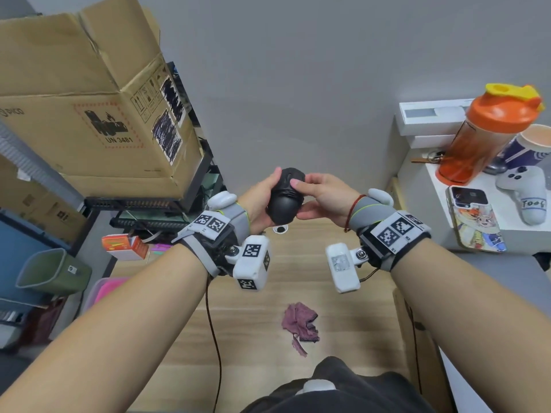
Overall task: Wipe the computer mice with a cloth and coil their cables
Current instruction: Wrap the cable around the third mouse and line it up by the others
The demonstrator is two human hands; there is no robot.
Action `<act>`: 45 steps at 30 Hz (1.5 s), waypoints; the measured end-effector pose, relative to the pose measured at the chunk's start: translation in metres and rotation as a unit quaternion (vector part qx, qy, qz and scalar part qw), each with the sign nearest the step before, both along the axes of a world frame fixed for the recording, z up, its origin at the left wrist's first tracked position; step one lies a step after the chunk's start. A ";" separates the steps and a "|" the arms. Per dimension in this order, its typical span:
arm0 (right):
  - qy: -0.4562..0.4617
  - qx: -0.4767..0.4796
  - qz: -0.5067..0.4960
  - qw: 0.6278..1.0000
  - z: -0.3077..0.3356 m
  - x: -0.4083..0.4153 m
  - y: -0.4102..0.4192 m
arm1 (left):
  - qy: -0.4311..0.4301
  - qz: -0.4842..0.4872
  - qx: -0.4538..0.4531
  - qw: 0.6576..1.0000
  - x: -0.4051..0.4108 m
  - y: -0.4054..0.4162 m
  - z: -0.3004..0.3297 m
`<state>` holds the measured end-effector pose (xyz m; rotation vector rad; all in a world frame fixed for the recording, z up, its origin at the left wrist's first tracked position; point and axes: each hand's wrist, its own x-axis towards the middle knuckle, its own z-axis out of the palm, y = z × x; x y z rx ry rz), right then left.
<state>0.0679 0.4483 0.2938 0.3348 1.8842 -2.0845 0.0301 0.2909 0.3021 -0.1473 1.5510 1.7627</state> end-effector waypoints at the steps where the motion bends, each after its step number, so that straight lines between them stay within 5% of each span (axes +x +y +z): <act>1: -0.004 0.011 0.007 1.000 -0.004 0.001 -0.001 | -0.003 0.004 -0.016 1.000 0.000 -0.001 -0.009; 11: -0.083 0.040 -0.019 0.996 -0.078 0.023 -0.011 | -0.094 0.092 -0.085 0.988 0.020 -0.021 -0.084; 15: -0.166 0.127 0.023 0.978 -0.145 0.050 -0.012 | -0.162 0.172 -0.087 0.968 0.030 -0.032 -0.129; 22: -0.248 0.235 0.236 0.910 -0.226 0.099 -0.036 | -0.215 0.218 -0.103 0.946 0.045 -0.046 -0.192; 29: -0.189 0.438 0.414 0.775 -0.262 0.104 -0.062 | -0.231 0.212 -0.149 0.938 0.053 -0.064 -0.241; 36: -0.252 0.455 0.302 0.799 -0.267 0.090 -0.061 | -0.226 0.204 -0.166 0.938 0.047 -0.078 -0.269; 40: -0.250 0.139 0.052 0.957 -0.250 0.078 -0.062 | -0.211 0.221 -0.185 0.934 0.043 -0.083 -0.277; 42: -0.173 0.032 0.001 0.984 -0.234 0.068 -0.064 | -0.192 0.225 -0.197 0.935 0.041 -0.084 -0.277; 45: -0.073 0.075 0.012 0.994 -0.214 0.056 -0.073 | -0.168 0.212 -0.222 0.937 0.039 -0.081 -0.276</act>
